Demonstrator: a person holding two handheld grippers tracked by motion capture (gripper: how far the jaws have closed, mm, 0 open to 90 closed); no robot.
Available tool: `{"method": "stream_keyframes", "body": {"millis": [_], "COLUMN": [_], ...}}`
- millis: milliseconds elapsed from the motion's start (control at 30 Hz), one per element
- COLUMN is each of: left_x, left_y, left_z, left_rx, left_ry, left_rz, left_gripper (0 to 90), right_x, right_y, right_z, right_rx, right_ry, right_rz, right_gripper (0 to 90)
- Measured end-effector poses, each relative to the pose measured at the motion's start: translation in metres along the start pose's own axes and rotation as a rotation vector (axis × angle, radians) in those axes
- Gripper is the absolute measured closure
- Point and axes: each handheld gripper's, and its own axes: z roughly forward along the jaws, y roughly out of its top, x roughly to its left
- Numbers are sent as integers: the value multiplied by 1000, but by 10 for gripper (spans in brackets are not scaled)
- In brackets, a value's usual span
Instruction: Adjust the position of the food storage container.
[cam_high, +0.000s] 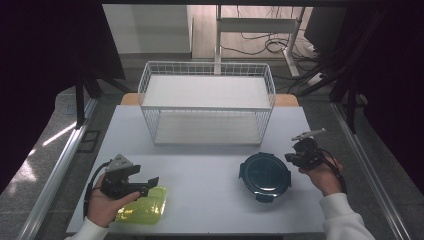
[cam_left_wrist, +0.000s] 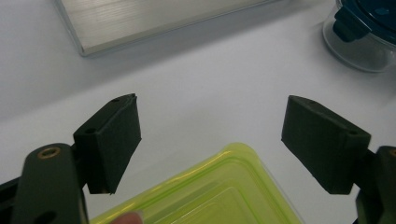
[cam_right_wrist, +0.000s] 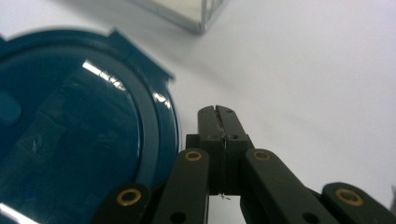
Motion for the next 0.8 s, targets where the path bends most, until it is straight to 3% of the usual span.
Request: {"method": "stream_keyframes", "body": {"millis": [167,433,600,800], "left_x": [-3,-5,-7,-8], "left_y": [1,2,3,3], "left_z": [0,1,2,1], "left_rx": [0,5,6,7], "left_ry": [0,-7,-11,-11], "left_rz": [1,4,9,9], "left_gripper": [196,198,199,199], "right_x": [-1,-4,0,9], "right_y": [-25,-55,-58,-54], "right_z": [-11,-12,-4,-4], "right_rx": [-9,51,83,77], "right_ry": [-14,-15,16,59], "right_rz": [59,131,145,132], "right_gripper": [891,891,891,891]}}
